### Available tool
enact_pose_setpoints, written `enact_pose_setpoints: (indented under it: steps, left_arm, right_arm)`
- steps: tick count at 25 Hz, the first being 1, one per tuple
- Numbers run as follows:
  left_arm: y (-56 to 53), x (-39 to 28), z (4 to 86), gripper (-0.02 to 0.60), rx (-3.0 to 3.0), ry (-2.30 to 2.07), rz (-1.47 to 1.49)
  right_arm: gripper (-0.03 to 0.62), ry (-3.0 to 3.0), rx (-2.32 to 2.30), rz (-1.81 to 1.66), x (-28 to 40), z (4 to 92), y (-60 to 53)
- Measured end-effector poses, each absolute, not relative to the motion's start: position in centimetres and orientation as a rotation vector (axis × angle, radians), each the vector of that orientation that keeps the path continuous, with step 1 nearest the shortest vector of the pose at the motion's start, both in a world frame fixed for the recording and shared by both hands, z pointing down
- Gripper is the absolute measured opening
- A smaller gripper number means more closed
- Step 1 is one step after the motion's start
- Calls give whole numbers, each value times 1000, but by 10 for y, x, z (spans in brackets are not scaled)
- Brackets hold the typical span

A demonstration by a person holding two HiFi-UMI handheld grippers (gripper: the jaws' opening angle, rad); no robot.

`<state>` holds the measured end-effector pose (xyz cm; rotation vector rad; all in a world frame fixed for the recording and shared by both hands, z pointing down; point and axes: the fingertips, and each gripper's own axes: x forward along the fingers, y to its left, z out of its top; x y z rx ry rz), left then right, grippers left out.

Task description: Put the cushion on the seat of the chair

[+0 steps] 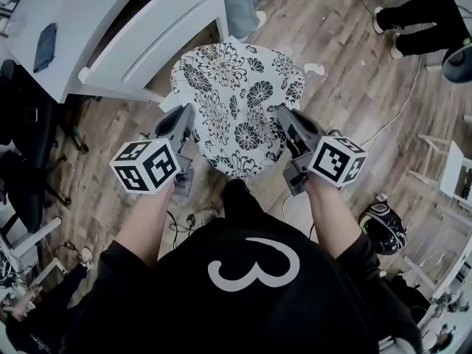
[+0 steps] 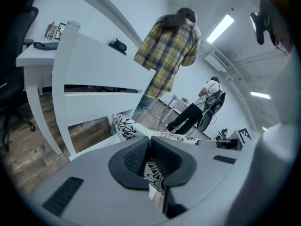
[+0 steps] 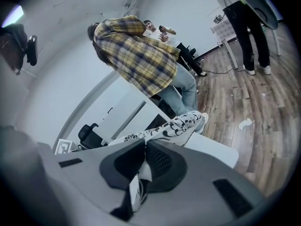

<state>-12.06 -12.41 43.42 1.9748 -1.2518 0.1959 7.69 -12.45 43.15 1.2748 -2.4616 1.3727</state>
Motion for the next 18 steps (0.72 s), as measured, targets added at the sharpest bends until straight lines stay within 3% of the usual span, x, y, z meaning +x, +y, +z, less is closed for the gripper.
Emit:
enact_pose_setpoints:
  steps: [18]
  left_arm:
    - [-151, -140, 576, 22, 1842, -1297, 366]
  right_arm:
    - [14, -2267, 1220, 1339, 66, 578, -152]
